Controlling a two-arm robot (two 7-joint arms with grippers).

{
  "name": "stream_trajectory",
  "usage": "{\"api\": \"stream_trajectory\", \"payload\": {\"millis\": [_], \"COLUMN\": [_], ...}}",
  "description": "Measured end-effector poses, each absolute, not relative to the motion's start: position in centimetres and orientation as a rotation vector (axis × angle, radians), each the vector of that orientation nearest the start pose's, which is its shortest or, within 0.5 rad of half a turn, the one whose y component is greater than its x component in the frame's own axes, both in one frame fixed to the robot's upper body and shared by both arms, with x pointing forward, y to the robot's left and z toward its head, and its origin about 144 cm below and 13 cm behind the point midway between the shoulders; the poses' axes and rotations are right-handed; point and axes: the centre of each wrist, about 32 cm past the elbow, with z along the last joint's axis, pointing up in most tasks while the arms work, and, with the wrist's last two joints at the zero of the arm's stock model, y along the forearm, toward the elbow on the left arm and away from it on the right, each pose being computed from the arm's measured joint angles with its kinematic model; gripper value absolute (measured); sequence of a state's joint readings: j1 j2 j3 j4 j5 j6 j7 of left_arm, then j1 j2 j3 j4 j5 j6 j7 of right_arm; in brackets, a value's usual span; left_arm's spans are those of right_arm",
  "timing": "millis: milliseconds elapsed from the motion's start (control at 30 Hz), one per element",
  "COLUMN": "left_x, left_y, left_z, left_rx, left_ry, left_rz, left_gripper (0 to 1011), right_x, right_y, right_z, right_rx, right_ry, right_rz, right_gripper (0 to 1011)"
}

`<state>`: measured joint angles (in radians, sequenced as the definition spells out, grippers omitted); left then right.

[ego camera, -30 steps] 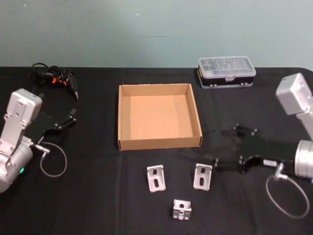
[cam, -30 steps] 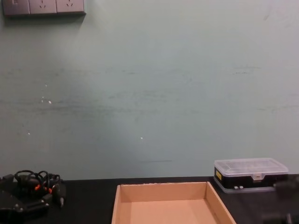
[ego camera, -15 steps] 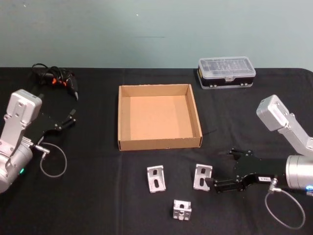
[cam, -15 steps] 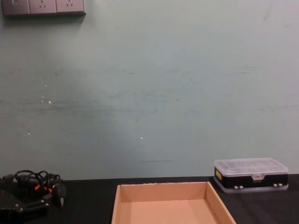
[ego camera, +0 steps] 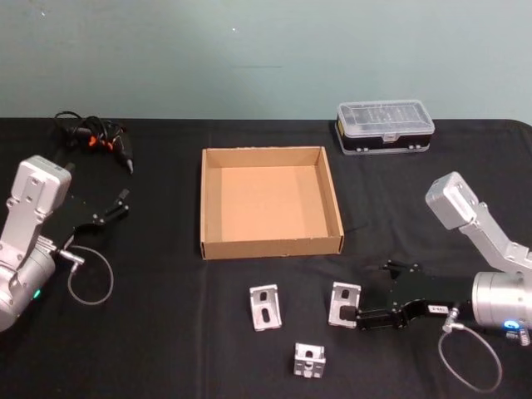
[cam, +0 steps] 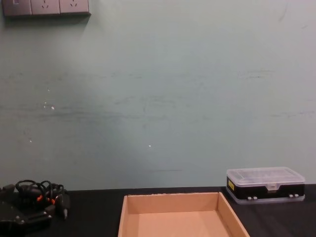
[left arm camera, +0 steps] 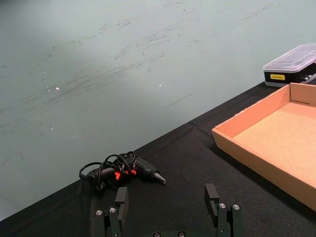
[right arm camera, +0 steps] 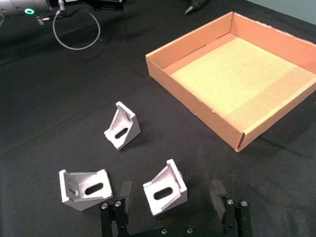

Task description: Use one hand to pick up the angle iron from the table and place it into the box.

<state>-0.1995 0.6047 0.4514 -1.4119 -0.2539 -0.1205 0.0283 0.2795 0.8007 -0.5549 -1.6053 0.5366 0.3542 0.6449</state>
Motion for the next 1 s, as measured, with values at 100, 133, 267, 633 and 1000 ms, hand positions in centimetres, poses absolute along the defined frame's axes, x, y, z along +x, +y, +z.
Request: {"api": "stream_trajectory", "payload": {"millis": [100, 133, 267, 633, 1000], "left_x": [48.9, 48.9, 48.9, 48.9, 48.9], "left_y": [31.0, 31.0, 31.0, 31.0, 31.0], "left_z": [114.0, 114.0, 114.0, 114.0, 114.0], "left_rx": [0.304, 0.304, 0.304, 0.304, 0.304], "left_ry": [-0.285, -0.285, -0.285, -0.285, -0.285], "left_rz": [1.248, 1.248, 1.248, 1.248, 1.248], "left_gripper": [1011, 1011, 1011, 1011, 1011], "right_x": [49.0, 49.1, 49.2, 49.2, 49.4], "right_y": [-31.3, -31.2, -31.0, -30.8, -30.7], "right_z": [120.0, 119.9, 119.5, 119.1, 118.8], "right_rx": [-0.516, -0.515, -0.516, -0.512, -0.516], "right_ry": [0.186, 0.188, 0.194, 0.196, 0.192], "right_rz": [-0.544, -0.542, -0.539, -0.537, -0.539], "right_gripper": [1003, 1003, 1003, 1003, 980]}}
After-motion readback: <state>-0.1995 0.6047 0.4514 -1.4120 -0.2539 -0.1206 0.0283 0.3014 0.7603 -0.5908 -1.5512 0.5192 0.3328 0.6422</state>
